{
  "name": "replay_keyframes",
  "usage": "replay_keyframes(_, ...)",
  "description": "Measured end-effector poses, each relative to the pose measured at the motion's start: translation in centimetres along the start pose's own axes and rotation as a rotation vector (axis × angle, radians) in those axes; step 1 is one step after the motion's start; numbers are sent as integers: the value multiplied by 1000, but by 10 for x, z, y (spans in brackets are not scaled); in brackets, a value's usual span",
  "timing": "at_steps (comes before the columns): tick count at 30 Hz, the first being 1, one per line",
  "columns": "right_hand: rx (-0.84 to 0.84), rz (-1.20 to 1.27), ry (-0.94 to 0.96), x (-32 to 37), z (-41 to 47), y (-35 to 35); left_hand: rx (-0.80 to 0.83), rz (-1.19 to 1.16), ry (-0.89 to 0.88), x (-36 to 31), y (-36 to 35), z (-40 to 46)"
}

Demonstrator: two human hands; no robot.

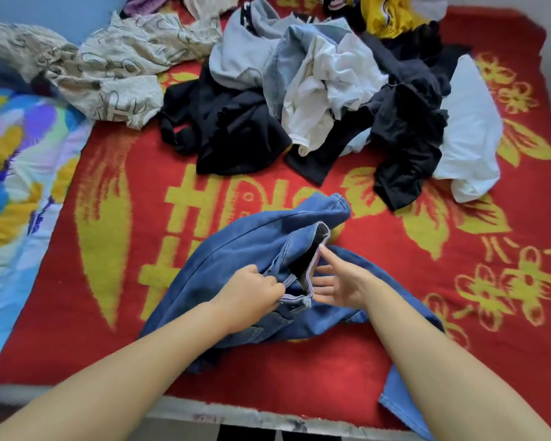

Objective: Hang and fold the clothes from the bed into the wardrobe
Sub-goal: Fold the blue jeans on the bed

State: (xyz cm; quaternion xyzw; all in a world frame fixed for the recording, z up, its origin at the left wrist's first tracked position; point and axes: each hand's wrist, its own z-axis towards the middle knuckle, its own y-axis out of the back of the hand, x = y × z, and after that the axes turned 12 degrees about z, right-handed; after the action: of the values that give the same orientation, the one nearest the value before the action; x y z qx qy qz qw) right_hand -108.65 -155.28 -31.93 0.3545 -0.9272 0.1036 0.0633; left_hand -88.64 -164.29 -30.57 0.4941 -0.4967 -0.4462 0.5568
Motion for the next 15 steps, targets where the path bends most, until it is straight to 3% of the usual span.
replay_keyframes(2, 100, -255, 82, 5, -9, -32, -53, -53, 46, -2, 8, -16)
replay_keyframes(4, 32, -525, 262, 13, -21, -60, -138, -131, 114, -1, 12, -27)
replay_keyframes(8, -1, -418, 486, 45, -52, -75, -220, -392, 416, 19, 23, -39)
replay_keyframes(10, 15, -307, 579, 64, -77, -76, -49, -410, 501, 42, 26, -40)
replay_keyframes(13, 54, -194, 758, 92, -127, -76, 309, -251, 393, 72, 28, -45)
replay_keyframes(15, 98, -161, 852, 109, -157, -74, 365, -212, 359, 84, 35, -44)
